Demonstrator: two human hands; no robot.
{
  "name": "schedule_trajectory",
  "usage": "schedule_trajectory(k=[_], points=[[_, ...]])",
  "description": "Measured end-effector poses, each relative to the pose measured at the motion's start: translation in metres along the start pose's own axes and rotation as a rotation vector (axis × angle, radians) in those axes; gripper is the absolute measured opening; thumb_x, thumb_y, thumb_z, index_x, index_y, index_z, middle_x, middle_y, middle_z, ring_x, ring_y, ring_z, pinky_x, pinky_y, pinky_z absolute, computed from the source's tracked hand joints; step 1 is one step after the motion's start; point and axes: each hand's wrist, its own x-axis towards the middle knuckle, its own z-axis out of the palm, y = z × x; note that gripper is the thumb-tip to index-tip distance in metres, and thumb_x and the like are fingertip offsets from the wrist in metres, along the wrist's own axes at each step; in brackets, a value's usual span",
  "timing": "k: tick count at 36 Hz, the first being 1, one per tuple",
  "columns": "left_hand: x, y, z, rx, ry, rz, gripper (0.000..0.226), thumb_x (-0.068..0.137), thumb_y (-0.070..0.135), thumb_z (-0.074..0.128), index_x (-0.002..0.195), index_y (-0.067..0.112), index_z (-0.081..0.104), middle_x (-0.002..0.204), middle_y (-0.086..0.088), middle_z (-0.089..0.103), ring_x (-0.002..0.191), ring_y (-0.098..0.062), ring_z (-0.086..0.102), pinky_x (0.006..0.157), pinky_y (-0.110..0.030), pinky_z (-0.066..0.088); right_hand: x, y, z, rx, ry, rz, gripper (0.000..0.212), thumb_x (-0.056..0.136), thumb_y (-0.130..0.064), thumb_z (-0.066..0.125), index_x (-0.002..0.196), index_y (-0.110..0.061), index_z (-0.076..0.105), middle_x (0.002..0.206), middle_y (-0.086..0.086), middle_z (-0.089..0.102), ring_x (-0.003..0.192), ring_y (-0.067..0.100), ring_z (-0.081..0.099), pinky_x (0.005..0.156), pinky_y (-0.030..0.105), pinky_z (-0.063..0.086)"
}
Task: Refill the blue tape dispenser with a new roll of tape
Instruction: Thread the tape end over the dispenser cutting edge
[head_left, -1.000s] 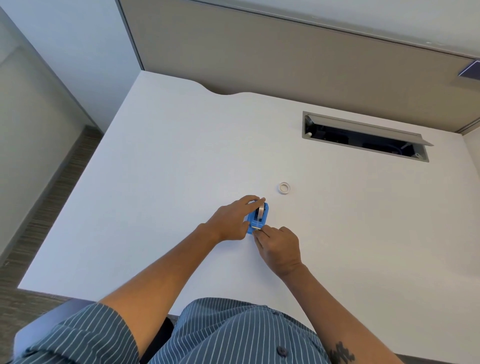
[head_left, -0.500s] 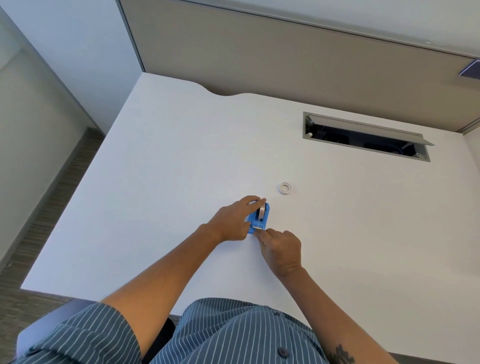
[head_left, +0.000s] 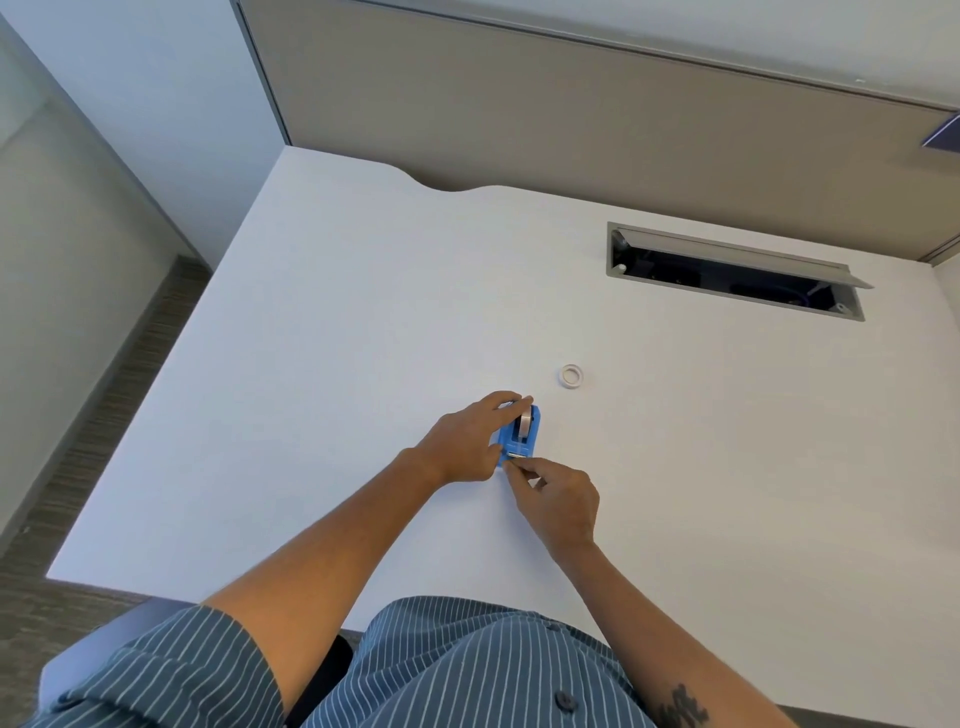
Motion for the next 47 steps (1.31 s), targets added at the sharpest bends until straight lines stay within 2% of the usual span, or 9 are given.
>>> schedule_trajectory(k=[9, 15, 21, 26, 34, 38, 42, 45, 47], points=[[0.0, -0.002, 0.001, -0.013, 0.008, 0.006, 0.079, 0.093, 0.019, 0.064, 0.161, 0.034, 0.027, 0.164, 0.013, 0.03, 0.138, -0.018, 0.05, 0.094, -0.028, 0.049, 0.002, 0.003, 0.002, 0.06, -0.011, 0.082, 0.02, 0.086, -0.04, 0.084, 0.081, -0.021, 0.084, 0.065, -0.01, 0.075, 0.055, 0.013, 0.065, 0.055, 0.03, 0.055], [0.0, -0.002, 0.001, -0.007, 0.009, 0.007, 0.079, 0.092, 0.018, 0.064, 0.161, 0.034, 0.027, 0.164, 0.012, 0.03, 0.134, -0.019, 0.052, 0.09, -0.025, 0.047, 0.006, 0.018, 0.0, -0.058, -0.005, 0.046, 0.038, 0.086, -0.056, 0.079, 0.071, -0.022, 0.078, 0.056, -0.008, 0.067, 0.051, 0.017, 0.06, 0.051, 0.028, 0.047], [-0.001, -0.001, 0.0, 0.0, 0.005, 0.005, 0.079, 0.093, 0.018, 0.064, 0.161, 0.033, 0.027, 0.165, 0.012, 0.029, 0.135, -0.019, 0.053, 0.093, -0.028, 0.051, 0.007, 0.025, 0.003, -0.115, -0.011, 0.015, 0.046, 0.087, -0.058, 0.077, 0.061, -0.02, 0.069, 0.05, -0.006, 0.06, 0.047, 0.019, 0.054, 0.047, 0.027, 0.043], [-0.001, 0.001, -0.002, 0.002, 0.004, 0.004, 0.079, 0.093, 0.016, 0.063, 0.161, 0.033, 0.027, 0.164, 0.012, 0.029, 0.133, -0.02, 0.053, 0.092, -0.027, 0.051, 0.005, 0.023, 0.004, -0.029, -0.076, 0.156, 0.05, 0.085, -0.062, 0.076, 0.059, -0.022, 0.064, 0.051, -0.008, 0.06, 0.049, 0.014, 0.055, 0.048, 0.022, 0.037], [-0.002, -0.002, 0.0, 0.018, 0.018, 0.017, 0.08, 0.092, 0.017, 0.061, 0.161, 0.035, 0.024, 0.164, 0.014, 0.028, 0.132, -0.018, 0.054, 0.089, -0.03, 0.054, 0.012, 0.022, 0.0, 0.098, -0.248, 0.372, 0.055, 0.076, -0.07, 0.075, 0.062, -0.017, 0.067, 0.063, 0.0, 0.071, 0.06, 0.027, 0.066, 0.054, 0.033, 0.05], [-0.002, -0.004, 0.003, 0.025, 0.023, 0.023, 0.086, 0.092, 0.015, 0.059, 0.164, 0.034, 0.016, 0.166, 0.013, 0.024, 0.14, -0.018, 0.047, 0.091, -0.031, 0.053, 0.017, 0.024, -0.003, 0.066, -0.28, 0.348, 0.04, 0.078, -0.054, 0.08, 0.062, -0.019, 0.067, 0.063, -0.002, 0.071, 0.058, 0.021, 0.064, 0.057, 0.037, 0.054], [-0.005, -0.003, 0.007, -0.014, 0.012, 0.004, 0.089, 0.092, 0.012, 0.058, 0.165, 0.029, 0.009, 0.169, 0.012, 0.02, 0.148, -0.017, 0.037, 0.104, -0.032, 0.049, 0.01, 0.031, -0.009, 0.012, -0.229, 0.248, 0.02, 0.079, -0.043, 0.083, 0.076, -0.028, 0.069, 0.068, -0.012, 0.069, 0.065, 0.007, 0.063, 0.062, 0.027, 0.05], [-0.009, -0.001, 0.011, -0.088, 0.009, -0.043, 0.089, 0.095, 0.008, 0.056, 0.165, 0.03, 0.005, 0.17, 0.014, 0.015, 0.152, -0.015, 0.031, 0.111, -0.03, 0.042, 0.003, 0.039, -0.014, -0.103, -0.124, 0.029, 0.02, 0.087, -0.038, 0.08, 0.098, -0.026, 0.069, 0.09, -0.015, 0.066, 0.079, 0.01, 0.064, 0.072, 0.028, 0.05], [-0.012, -0.001, 0.015, -0.13, 0.028, -0.081, 0.09, 0.096, 0.006, 0.055, 0.165, 0.03, 0.002, 0.171, 0.016, 0.011, 0.154, -0.013, 0.027, 0.114, -0.028, 0.036, 0.002, 0.046, -0.016, -0.208, -0.094, -0.122, 0.031, 0.092, -0.037, 0.075, 0.116, -0.019, 0.068, 0.113, -0.008, 0.065, 0.103, 0.017, 0.064, 0.086, 0.033, 0.049]])
